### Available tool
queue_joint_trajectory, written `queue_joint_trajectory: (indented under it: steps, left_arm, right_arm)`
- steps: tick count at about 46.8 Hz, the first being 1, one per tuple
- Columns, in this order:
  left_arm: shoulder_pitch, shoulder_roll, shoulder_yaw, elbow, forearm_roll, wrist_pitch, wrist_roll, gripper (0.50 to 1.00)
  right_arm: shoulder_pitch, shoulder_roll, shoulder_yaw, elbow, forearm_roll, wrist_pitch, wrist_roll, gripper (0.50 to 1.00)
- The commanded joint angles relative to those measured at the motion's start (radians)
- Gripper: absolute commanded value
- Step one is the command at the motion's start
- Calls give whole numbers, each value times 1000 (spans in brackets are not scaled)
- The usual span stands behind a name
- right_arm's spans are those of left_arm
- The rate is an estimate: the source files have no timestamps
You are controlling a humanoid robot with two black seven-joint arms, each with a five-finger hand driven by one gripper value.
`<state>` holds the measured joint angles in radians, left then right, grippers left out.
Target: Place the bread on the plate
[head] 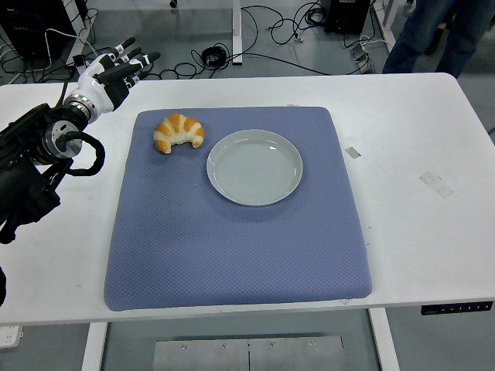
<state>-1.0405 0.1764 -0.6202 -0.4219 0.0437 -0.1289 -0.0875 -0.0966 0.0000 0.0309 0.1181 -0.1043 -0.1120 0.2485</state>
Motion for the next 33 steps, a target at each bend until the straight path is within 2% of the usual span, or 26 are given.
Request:
queue_joint_trajectory:
  steps: [1, 33]
  left_arm:
    - [-1, 0, -1, 0, -1, 0, -3, 984]
    - [-4, 0, -9, -1, -2, 0, -2, 984]
  right_arm:
    - [0, 0, 0, 0, 0, 0, 0, 1000]
    - [0, 0, 0, 0, 0, 0, 0, 1000]
